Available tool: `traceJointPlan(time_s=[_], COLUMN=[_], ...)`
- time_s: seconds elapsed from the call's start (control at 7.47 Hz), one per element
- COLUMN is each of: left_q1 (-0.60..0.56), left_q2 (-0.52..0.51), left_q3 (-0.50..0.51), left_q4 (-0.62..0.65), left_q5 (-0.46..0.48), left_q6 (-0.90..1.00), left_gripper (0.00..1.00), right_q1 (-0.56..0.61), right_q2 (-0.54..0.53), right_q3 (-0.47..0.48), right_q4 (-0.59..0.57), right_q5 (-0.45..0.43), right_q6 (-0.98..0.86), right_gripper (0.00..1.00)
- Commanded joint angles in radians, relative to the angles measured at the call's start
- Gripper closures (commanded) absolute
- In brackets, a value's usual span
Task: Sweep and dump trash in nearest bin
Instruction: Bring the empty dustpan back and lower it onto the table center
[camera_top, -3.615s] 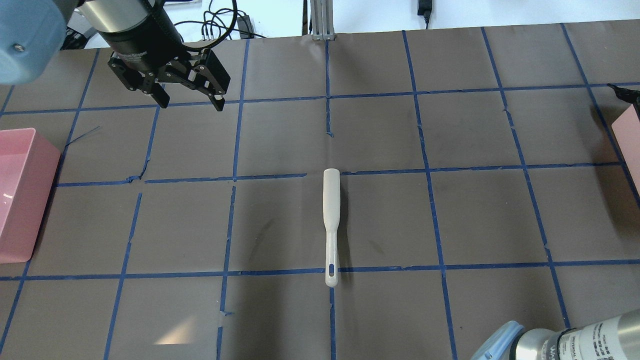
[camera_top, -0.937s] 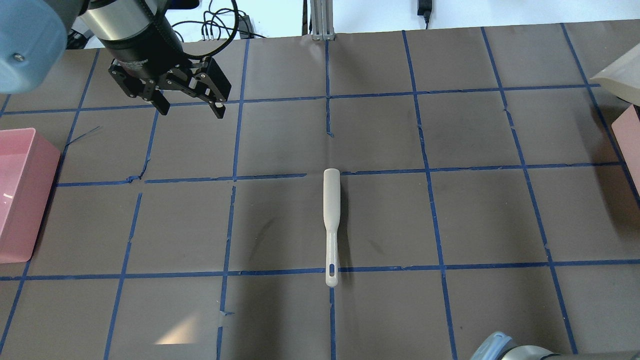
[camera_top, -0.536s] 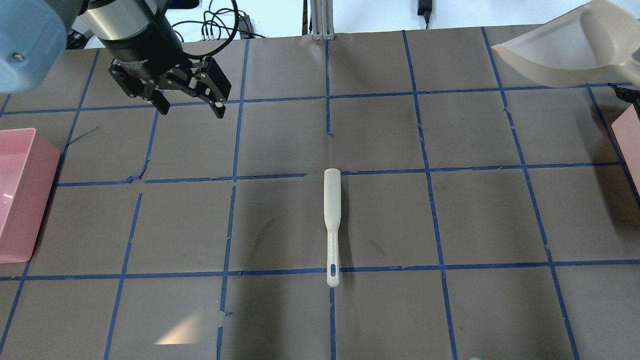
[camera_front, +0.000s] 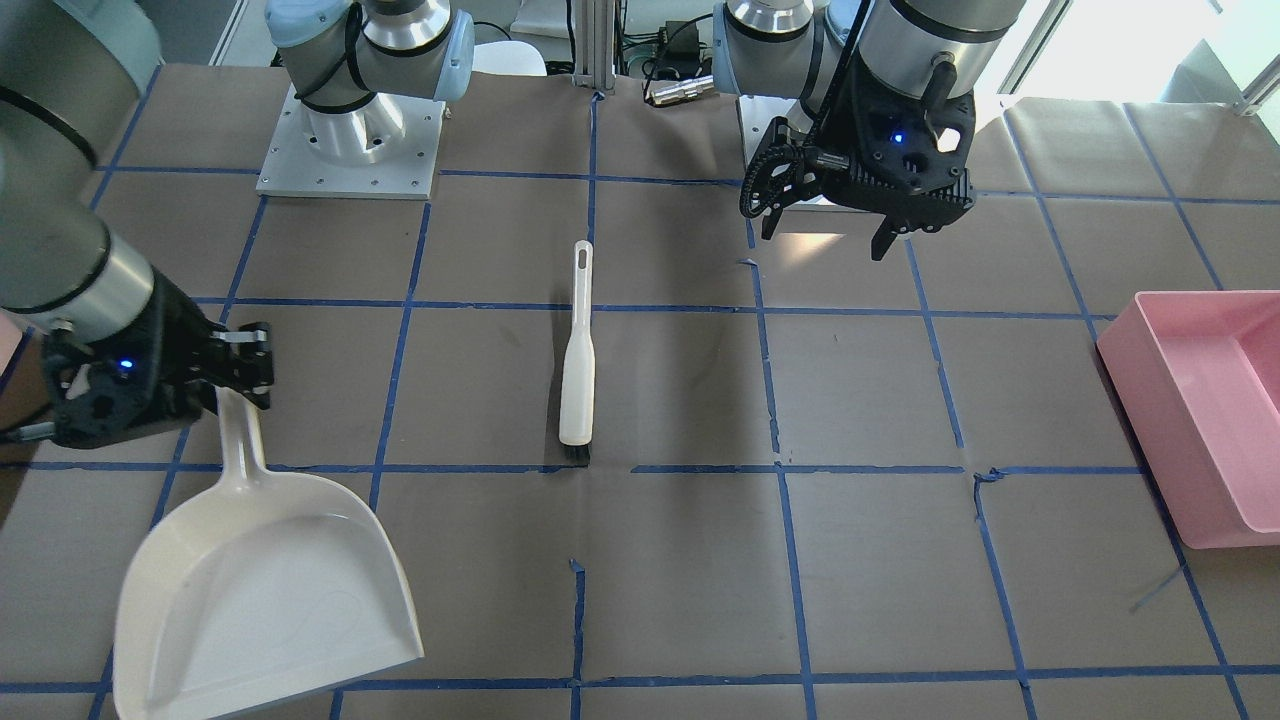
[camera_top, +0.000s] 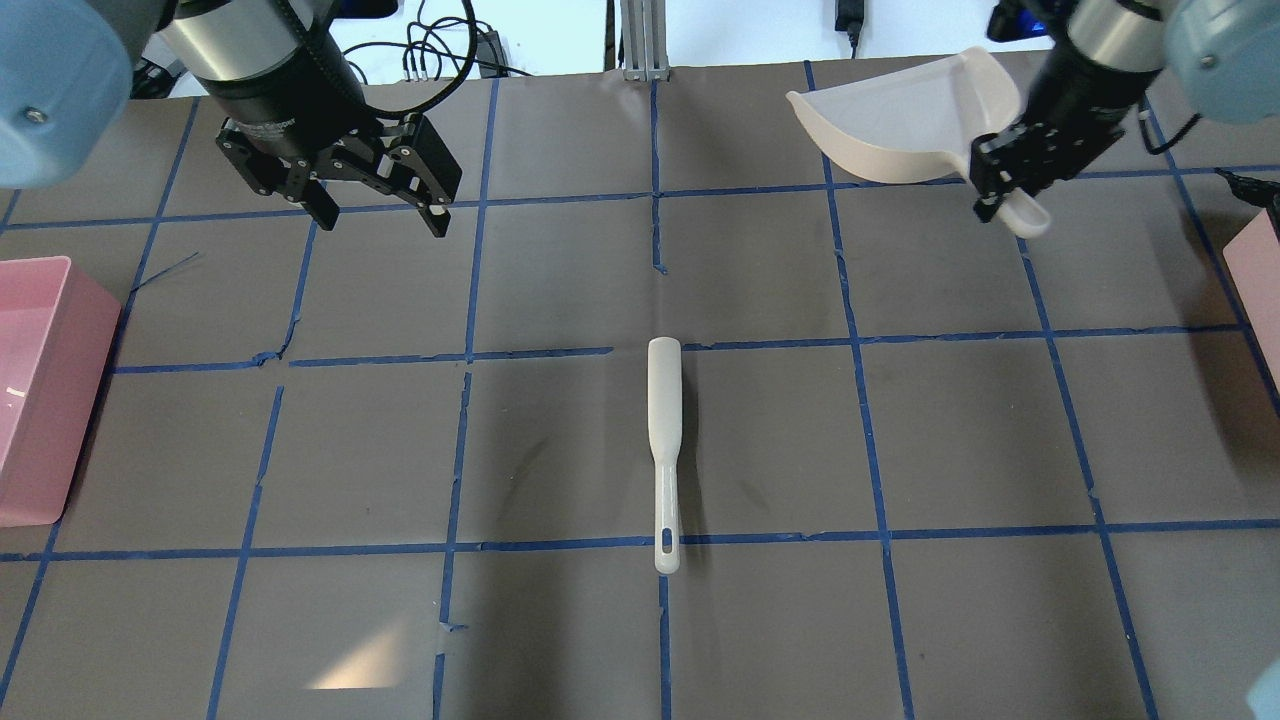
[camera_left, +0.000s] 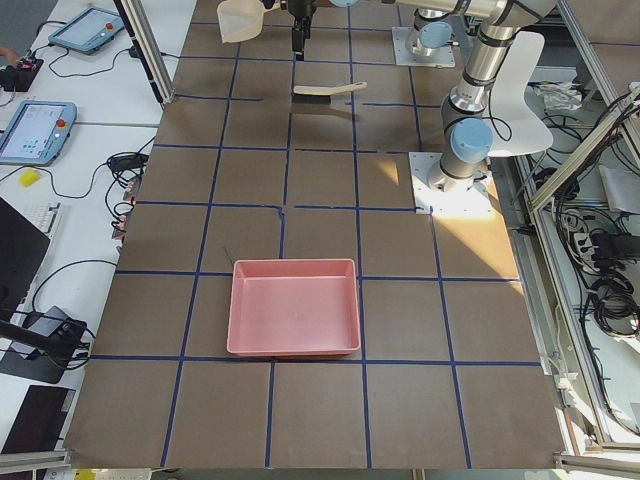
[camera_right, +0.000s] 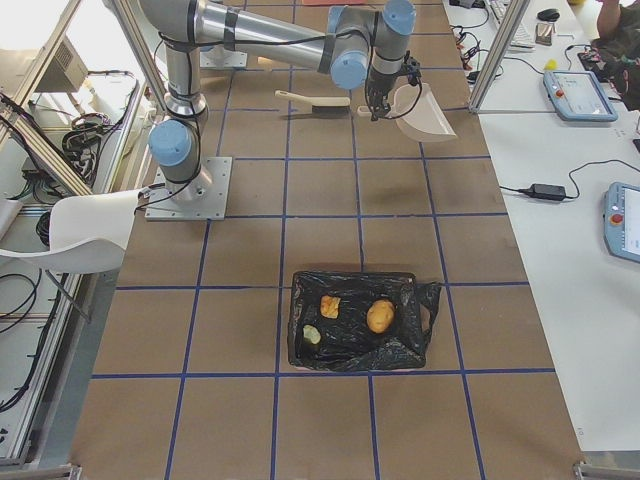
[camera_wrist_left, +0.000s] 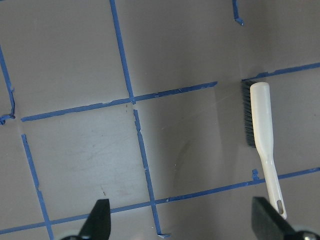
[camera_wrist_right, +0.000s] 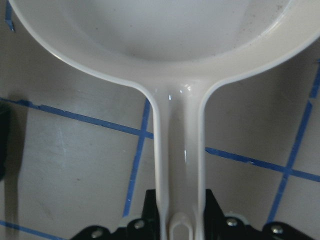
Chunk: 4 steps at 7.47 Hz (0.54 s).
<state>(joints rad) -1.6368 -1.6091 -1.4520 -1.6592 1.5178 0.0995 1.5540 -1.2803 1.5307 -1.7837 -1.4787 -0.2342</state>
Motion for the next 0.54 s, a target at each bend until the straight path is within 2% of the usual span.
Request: traceJointPlan(time_s=[0.0,0.27,0.4], left_q1=[0.000,0.000,0.000], left_q2=[0.000,0.000,0.000], left_q3=[-0.001,-0.001,-0.001], left_q4=[-0.001,-0.001,-0.001], left_q5=[-0.001,-0.001,-0.001], left_q6=[0.000,0.000,0.000], left_gripper=[0.00,0.00,0.00], right_q1=[0.148,0.257,0.282], right_q2=[0.108,0.211,0.220], right_q3=[0.002,0.002,-0.001], right_q4=[-0.136,-0.294,-0.305], right_q5=[0.009,0.009,0.008], right_q6=[0.196,0.292,0.381], right_gripper=[0.93,0.92,0.92])
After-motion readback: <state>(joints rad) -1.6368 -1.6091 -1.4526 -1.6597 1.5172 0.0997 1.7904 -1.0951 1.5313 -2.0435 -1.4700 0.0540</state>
